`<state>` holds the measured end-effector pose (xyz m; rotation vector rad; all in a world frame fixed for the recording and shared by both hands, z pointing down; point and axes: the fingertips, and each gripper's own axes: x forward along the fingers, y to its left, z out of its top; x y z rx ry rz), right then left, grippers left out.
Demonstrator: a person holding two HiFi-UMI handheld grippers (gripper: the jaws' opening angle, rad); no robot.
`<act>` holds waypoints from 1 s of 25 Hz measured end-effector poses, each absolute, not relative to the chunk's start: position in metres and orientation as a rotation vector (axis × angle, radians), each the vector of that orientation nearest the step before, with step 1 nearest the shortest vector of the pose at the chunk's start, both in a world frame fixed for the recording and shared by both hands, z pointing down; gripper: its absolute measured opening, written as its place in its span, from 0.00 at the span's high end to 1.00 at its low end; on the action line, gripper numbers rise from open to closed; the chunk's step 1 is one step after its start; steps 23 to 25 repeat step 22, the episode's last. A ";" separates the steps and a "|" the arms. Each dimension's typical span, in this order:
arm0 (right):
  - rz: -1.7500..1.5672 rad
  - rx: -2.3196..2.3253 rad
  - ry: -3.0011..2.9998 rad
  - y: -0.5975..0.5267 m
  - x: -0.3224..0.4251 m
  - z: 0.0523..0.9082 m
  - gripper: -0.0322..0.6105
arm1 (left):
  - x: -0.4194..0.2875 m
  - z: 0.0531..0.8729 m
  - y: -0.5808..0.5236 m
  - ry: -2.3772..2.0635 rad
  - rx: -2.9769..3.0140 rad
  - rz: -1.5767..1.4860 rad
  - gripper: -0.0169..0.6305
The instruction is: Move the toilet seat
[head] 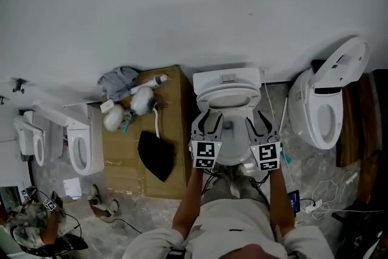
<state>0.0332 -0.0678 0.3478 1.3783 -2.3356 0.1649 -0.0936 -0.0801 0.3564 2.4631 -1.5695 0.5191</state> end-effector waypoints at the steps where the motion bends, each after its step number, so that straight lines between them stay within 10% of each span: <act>1: 0.167 1.381 -2.334 -0.060 0.034 0.344 0.64 | -0.093 0.351 -0.073 -1.565 2.472 0.514 0.68; 25: 0.118 1.459 -2.361 0.010 0.036 0.286 0.65 | -0.088 0.288 -0.001 -1.540 2.595 0.423 0.69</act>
